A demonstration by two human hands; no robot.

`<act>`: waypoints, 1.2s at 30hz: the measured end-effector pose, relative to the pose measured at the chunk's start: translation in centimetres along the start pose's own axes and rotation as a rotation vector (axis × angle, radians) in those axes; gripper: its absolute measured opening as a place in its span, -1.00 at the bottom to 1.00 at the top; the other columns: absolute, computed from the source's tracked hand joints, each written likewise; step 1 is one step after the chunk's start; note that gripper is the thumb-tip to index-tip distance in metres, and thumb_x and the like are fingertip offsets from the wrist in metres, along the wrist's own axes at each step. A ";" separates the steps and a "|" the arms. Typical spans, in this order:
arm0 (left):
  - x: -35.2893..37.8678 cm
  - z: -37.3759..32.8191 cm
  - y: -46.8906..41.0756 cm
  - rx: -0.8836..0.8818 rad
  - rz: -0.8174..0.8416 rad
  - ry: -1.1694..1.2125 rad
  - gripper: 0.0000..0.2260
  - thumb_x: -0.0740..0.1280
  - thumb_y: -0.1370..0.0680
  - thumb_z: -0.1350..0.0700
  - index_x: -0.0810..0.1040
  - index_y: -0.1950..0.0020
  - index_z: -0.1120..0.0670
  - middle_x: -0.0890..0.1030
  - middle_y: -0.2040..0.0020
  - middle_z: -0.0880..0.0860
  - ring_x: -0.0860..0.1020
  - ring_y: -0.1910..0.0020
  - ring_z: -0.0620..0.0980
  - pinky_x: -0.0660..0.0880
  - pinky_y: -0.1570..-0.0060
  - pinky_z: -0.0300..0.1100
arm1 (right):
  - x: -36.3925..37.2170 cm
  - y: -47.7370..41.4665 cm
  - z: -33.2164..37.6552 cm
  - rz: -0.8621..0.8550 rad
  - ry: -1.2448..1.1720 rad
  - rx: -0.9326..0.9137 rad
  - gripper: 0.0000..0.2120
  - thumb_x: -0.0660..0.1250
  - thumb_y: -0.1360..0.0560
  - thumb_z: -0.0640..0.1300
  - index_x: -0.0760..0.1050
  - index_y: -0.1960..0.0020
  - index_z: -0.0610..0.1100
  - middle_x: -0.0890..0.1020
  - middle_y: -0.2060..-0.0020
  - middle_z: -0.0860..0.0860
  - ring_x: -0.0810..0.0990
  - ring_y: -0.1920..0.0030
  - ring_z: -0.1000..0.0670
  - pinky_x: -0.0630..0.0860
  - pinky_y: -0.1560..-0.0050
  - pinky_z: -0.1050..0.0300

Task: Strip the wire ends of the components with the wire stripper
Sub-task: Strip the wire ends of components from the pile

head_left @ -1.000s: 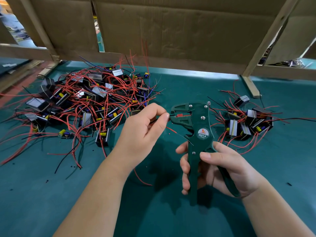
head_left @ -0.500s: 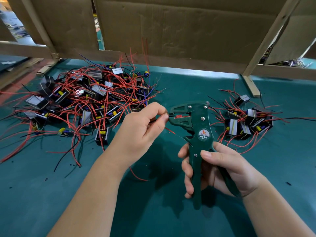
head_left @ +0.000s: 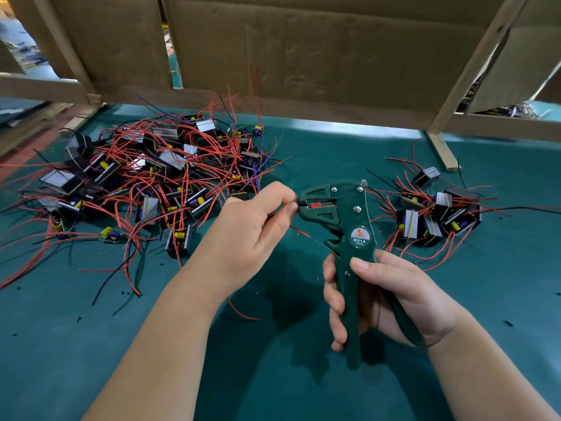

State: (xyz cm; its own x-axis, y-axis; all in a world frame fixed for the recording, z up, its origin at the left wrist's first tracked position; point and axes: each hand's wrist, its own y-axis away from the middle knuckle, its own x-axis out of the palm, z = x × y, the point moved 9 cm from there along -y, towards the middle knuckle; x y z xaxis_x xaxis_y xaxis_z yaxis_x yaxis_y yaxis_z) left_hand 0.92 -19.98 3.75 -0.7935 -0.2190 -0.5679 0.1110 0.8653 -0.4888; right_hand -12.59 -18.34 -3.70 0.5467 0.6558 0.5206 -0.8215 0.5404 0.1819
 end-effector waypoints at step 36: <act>0.2 4.3 0.2 -0.245 -0.139 0.161 -0.84 0.27 -0.55 -0.02 0.52 0.14 0.03 0.44 0.40 -0.15 0.33 0.45 -0.21 0.30 0.38 -0.39 | 0.2 -1.3 -1.4 -0.133 -0.120 0.022 -0.45 0.55 -0.24 0.06 0.57 -0.10 -0.25 0.56 0.16 -0.25 0.59 0.21 -0.28 0.55 0.07 -0.27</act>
State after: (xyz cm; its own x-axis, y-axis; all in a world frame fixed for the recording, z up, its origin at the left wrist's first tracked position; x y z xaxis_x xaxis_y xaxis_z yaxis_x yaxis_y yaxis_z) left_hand 3.40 -21.76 0.69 -0.8777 -0.2851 -0.3852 -0.1365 0.9192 -0.3694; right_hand -11.16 -18.15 -4.97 0.6290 0.5108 0.5861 -0.7470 0.6059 0.2737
